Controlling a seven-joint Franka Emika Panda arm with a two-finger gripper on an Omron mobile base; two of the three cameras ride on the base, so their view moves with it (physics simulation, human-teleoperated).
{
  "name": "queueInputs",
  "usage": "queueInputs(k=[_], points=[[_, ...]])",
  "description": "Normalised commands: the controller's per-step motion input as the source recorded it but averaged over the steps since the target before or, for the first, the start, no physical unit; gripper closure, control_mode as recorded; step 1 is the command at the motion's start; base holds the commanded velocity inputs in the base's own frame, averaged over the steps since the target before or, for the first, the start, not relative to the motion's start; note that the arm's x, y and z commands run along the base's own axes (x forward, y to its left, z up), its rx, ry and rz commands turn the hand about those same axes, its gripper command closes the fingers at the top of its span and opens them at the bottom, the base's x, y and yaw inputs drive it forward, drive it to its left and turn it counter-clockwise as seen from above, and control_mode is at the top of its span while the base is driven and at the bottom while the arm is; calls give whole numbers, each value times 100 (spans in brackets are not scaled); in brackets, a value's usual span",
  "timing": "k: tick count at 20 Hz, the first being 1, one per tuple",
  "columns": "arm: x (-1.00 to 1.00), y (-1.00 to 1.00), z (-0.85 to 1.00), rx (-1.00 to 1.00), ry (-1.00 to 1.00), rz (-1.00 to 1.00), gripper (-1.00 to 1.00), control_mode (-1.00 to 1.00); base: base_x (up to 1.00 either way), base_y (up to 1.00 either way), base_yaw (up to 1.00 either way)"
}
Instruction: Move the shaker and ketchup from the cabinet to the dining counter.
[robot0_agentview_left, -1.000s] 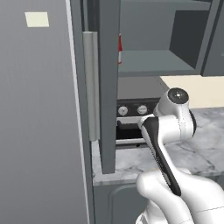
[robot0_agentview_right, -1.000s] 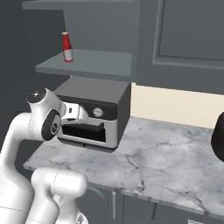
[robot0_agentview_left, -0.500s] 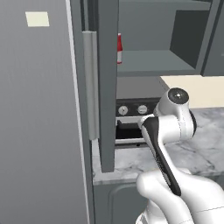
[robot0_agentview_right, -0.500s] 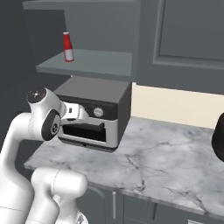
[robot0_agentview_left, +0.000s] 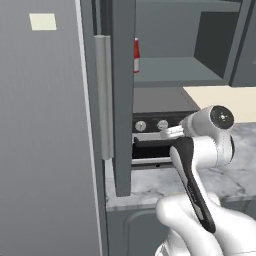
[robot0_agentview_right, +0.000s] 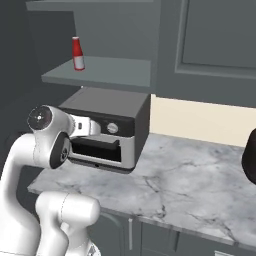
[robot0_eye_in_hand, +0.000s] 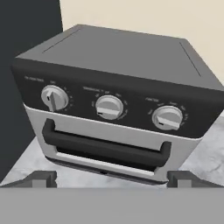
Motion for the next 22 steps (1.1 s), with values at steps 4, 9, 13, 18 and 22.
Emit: queueInputs(k=[4, 9, 13, 18, 22], points=[[0, 3, 52, 15, -18, 0, -100, -100, 0, 0, 0], [0, 2, 61, 11, -13, 0, -100, -100, 0, 0, 0], [0, 14, 62, 2, -7, 0, -100, -100, 0, 0, 0], [4, 17, 64, 0, 2, 1, -100, -100, 0, 0, 0], [7, 9, 63, 0, 15, 2, -100, -100, 0, 0, 0]])
